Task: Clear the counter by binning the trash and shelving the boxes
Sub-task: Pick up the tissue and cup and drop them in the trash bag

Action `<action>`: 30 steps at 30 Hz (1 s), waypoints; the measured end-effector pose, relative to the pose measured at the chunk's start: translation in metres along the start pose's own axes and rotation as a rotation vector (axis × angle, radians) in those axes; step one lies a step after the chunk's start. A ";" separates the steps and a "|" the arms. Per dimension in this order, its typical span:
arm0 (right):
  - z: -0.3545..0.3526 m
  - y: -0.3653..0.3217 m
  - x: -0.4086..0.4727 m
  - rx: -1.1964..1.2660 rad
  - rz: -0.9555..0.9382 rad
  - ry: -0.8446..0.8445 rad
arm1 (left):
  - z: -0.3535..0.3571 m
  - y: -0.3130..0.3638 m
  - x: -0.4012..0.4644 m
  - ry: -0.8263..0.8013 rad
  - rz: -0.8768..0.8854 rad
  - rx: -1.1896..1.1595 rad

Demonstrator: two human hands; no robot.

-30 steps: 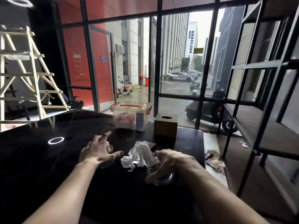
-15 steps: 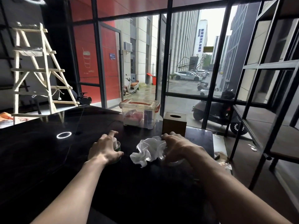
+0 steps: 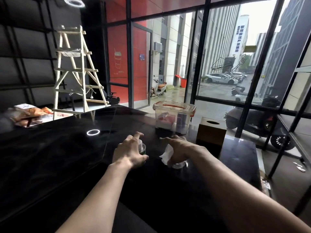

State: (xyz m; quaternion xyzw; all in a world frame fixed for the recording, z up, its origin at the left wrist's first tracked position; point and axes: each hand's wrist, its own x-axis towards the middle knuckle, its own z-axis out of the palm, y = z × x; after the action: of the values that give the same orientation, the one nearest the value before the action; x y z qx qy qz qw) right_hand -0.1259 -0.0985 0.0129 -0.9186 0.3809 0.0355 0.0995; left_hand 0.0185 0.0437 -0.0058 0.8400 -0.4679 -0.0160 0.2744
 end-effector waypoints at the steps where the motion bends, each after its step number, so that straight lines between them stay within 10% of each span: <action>1: 0.001 -0.001 0.003 0.006 0.009 -0.019 | 0.000 -0.001 -0.001 0.001 0.002 0.001; 18: -0.002 0.023 -0.025 0.247 0.041 0.018 | 0.014 0.000 -0.001 -0.052 0.112 -0.062; 30: -0.017 0.066 -0.110 0.260 0.033 0.422 | 0.017 0.060 -0.048 -0.067 0.190 -0.077</action>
State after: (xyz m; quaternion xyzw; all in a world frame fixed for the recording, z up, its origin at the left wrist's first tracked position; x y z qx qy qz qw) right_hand -0.2506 -0.0717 0.0342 -0.8787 0.4096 -0.2051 0.1346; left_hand -0.0598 0.0497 -0.0023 0.7797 -0.5532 -0.0361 0.2911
